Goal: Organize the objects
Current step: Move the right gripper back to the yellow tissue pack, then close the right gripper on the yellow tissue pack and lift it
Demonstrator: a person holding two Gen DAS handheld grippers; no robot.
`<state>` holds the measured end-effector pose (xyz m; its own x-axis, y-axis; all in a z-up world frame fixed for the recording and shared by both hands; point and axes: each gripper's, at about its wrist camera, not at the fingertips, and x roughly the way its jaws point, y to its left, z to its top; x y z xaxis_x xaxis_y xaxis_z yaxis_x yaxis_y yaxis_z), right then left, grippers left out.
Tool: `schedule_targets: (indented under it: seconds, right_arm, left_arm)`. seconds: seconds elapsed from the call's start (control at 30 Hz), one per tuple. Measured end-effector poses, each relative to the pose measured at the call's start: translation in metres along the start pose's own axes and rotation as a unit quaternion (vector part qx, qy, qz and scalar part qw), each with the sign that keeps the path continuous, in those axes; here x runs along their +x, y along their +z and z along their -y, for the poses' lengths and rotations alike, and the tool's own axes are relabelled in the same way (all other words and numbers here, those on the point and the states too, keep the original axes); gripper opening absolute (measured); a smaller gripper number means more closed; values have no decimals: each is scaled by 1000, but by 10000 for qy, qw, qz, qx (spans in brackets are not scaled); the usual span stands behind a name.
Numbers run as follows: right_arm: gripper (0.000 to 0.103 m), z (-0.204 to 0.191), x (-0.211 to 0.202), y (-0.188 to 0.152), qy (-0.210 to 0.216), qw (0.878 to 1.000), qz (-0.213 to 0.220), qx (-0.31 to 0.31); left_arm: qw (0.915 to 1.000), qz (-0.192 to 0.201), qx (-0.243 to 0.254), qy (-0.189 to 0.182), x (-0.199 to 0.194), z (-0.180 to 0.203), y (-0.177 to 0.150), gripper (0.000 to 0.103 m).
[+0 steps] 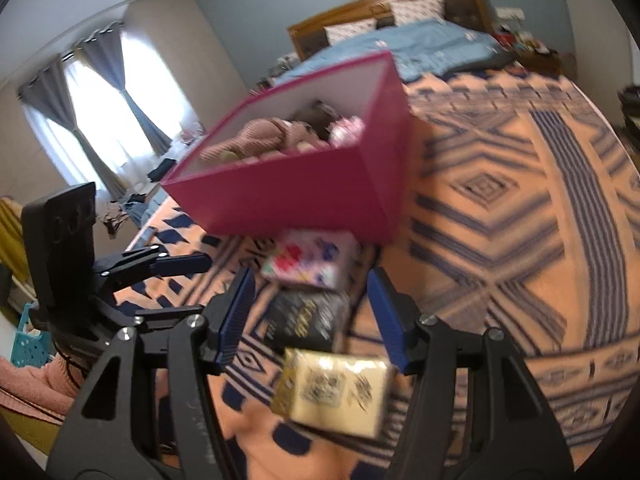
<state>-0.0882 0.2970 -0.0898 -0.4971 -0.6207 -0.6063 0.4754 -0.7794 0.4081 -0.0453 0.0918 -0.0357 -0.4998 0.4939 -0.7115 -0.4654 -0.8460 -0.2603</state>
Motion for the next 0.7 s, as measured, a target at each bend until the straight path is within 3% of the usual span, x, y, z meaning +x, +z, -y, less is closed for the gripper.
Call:
schedule_targets:
  seconds: [0.3, 0.57, 0.7]
  right_arm:
    - [60, 23, -1, -32, -156, 9985, -324, 423]
    - [60, 29, 2, -53, -72, 9967, -487, 645]
    - [60, 26, 3, -56, 120, 9962, -528, 676]
  left_arm:
    - [9981, -404, 144, -439, 23, 31, -15, 75]
    - [9948, -742, 74, -696, 40, 44, -27, 62]
    - [9937, -792, -5, -789, 42, 43, -30, 50]
